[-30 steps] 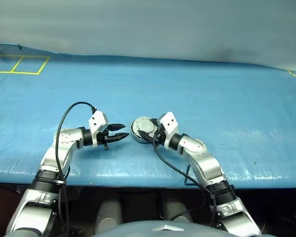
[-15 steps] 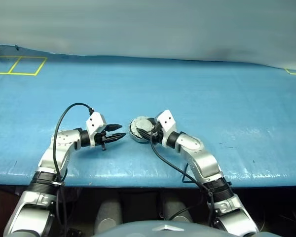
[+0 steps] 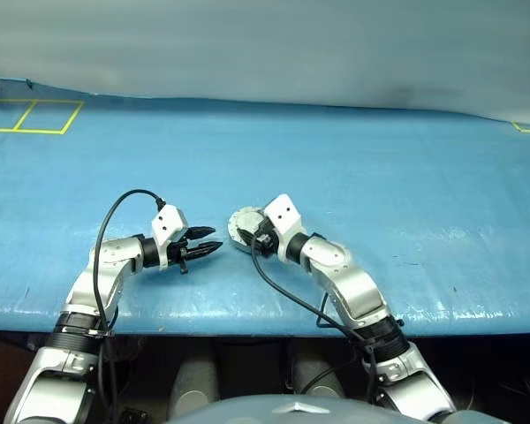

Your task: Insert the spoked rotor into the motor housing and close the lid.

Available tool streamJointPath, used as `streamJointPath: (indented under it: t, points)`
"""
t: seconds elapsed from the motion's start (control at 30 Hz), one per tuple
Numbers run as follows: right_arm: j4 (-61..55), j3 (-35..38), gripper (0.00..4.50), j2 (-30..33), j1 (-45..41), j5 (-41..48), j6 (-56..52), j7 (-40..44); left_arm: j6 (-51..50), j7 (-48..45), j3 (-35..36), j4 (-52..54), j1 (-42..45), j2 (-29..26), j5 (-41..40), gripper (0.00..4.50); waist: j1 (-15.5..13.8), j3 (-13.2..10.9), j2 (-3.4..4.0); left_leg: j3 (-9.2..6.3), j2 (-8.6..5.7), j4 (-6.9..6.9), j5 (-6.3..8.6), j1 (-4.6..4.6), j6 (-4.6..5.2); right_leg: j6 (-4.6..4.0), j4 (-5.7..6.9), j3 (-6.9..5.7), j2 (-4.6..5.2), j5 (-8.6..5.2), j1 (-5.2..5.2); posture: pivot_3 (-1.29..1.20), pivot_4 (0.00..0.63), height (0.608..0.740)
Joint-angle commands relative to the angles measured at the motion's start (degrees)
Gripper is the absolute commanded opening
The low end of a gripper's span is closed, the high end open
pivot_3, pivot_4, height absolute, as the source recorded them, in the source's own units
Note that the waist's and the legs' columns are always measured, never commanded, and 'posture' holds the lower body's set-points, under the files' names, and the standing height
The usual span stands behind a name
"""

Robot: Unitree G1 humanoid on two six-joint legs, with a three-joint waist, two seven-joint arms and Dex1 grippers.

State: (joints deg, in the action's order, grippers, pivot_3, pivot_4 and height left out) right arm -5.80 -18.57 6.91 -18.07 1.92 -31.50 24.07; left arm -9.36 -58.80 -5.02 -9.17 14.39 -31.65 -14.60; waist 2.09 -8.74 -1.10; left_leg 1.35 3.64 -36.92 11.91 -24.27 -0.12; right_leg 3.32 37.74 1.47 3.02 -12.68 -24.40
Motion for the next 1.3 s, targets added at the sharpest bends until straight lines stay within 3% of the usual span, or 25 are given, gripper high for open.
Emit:
streamJointPath:
  t: [0.03, 0.27, 0.47, 0.57, 0.7, 1.3]
  points:
    - [-1.9, 0.0, 3.02, -0.4, -1.1, -1.0, -1.2, -1.4, 0.7, 0.1, 1.2, 0.6, 0.3, -0.4, -0.3, 1.87, 0.0, 0.0, 0.0, 0.0, 0.0, -0.02, 0.0, -0.06, 0.0, 0.0, 0.01, 0.0, 0.0, 0.0, -0.04, 0.0, 0.15, 0.74]
    - [1.2, -0.7, 3.02, 1.0, -0.2, -1.5, 0.2, -0.6, 1.3, 0.3, 1.4, 0.1, 0.3, 0.0, -0.4, 1.87, 0.0, 0.0, 0.0, -0.01, 0.0, -0.06, 0.0, -0.17, 0.0, 0.03, 0.0, -0.01, 0.0, 0.02, -0.11, 0.0, 0.15, 0.74]
    - [4.7, 0.3, 3.02, 1.6, 0.8, -1.0, 1.9, -0.3, -4.4, 5.8, 6.2, 1.0, 2.6, 5.2, -6.4, 1.87, 0.0, 0.0, -0.05, -0.03, 0.0, -0.14, 0.0, -0.15, 0.0, 0.08, 0.01, -0.01, 0.0, 0.05, -0.05, 0.0, 0.15, 0.74]
    - [4.9, 0.8, 3.02, 1.7, 0.7, -0.9, 2.2, -0.4, -6.7, 8.6, 6.2, 0.5, 4.3, 6.5, -5.8, 1.25, 0.0, 0.0, -0.07, -0.05, -0.01, -0.18, -0.04, -0.14, 0.03, 0.14, 0.02, -0.02, -0.01, 0.09, -0.01, 0.0, 0.15, 0.74]
    - [4.9, 1.0, 3.02, 1.8, 0.4, -0.9, 2.6, -0.5, -9.1, 9.5, 3.9, -1.5, 6.7, 8.1, -4.5, 0.02, -0.1, 0.1, -0.09, -0.05, -0.04, -0.19, -0.06, -0.11, 0.02, 0.16, 0.01, 0.0, -0.01, 0.11, 0.05, 0.0, 0.15, 0.74]
    - [3.0, 1.3, 3.02, 1.8, 1.0, -0.8, 3.2, -1.4, -11.3, 7.2, -2.0, -4.5, 6.8, 8.5, -0.1, 0.02, -0.4, 0.1, -0.13, -0.07, -0.05, -0.19, -0.07, -0.11, 0.02, 0.16, -0.02, 0.0, 0.0, 0.11, 0.08, 0.0, 0.15, 0.74]
